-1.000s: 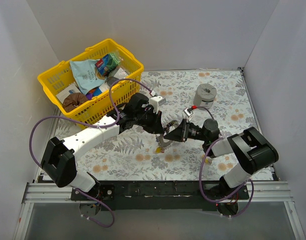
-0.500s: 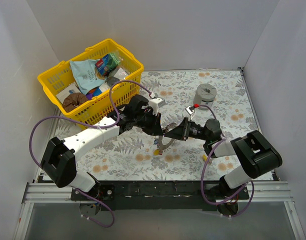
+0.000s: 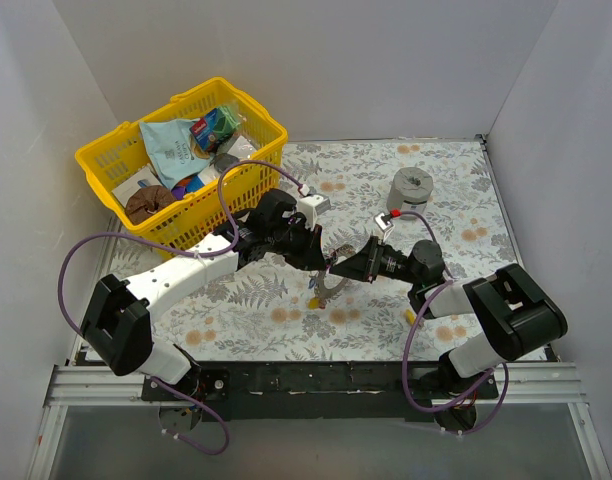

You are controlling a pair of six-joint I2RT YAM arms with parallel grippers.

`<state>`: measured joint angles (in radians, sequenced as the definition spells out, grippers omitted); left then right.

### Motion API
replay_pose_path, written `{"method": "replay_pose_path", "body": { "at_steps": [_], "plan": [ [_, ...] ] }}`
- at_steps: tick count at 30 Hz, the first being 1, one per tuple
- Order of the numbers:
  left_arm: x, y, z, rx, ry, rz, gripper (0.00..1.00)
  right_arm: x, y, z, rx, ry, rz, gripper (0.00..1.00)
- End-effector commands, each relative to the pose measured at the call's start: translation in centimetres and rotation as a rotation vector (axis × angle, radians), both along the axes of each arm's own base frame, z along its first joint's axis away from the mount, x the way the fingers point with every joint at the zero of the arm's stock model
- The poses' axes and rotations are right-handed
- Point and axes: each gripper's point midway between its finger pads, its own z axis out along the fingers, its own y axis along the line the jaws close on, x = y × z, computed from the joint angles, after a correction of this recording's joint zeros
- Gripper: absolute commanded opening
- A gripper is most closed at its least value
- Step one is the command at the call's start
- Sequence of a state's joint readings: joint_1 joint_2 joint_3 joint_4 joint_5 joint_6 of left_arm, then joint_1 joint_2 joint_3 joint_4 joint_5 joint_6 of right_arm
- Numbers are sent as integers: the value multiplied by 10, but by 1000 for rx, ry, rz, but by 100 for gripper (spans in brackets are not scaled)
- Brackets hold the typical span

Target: Put the keys on the keyring

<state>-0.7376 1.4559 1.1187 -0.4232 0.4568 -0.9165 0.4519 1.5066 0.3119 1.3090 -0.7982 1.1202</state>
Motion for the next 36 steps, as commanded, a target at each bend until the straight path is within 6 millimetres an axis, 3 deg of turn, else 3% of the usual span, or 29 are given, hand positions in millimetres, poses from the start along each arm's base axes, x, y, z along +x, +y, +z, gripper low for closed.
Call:
{"method": "replay_pose_path", "body": {
  "at_steps": [1,10,36],
  "plan": [
    [-3,-2,33,-90,-69,-23,0,3,-1,55,128,-287,-18,52],
    [-1,-2,30,-88,-66,-19,0,-3,0,64,176,-299,15,37],
    [-13,-5,33,-118,-46,-77,0,21,5,74,183,-288,-43,40]
  ]
}}
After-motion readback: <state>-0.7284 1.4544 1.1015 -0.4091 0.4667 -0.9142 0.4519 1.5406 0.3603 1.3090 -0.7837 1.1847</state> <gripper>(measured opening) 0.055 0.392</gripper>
